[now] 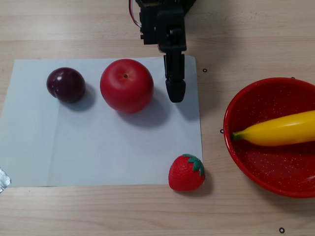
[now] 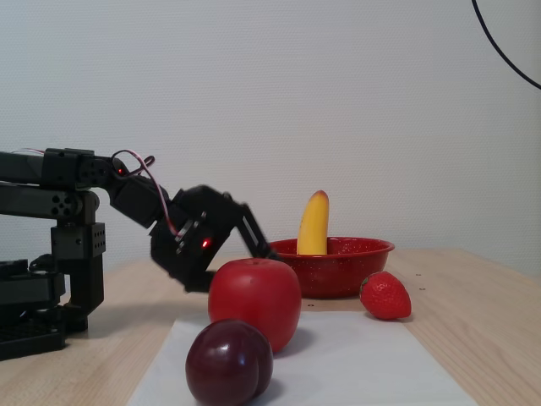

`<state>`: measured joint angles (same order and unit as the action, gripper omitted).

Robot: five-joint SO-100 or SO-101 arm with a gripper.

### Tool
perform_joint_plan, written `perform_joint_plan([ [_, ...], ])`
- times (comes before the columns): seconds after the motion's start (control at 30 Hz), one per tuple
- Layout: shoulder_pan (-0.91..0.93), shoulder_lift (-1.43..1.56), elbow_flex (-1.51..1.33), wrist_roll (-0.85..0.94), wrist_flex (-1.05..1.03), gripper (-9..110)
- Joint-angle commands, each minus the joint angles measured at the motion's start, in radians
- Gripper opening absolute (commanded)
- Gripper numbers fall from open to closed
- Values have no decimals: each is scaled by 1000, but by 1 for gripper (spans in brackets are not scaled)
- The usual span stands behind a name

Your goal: Grasp the banana and put it in the red bowl.

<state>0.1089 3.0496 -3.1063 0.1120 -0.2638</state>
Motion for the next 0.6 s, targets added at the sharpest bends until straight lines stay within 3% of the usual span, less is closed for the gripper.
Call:
perform_joint_plan([
  [0.0,25,35,5,23,-71,0],
  [0.33,5,155,3,28,-511,0],
  [0.57,12,229,3,35,-617,0],
])
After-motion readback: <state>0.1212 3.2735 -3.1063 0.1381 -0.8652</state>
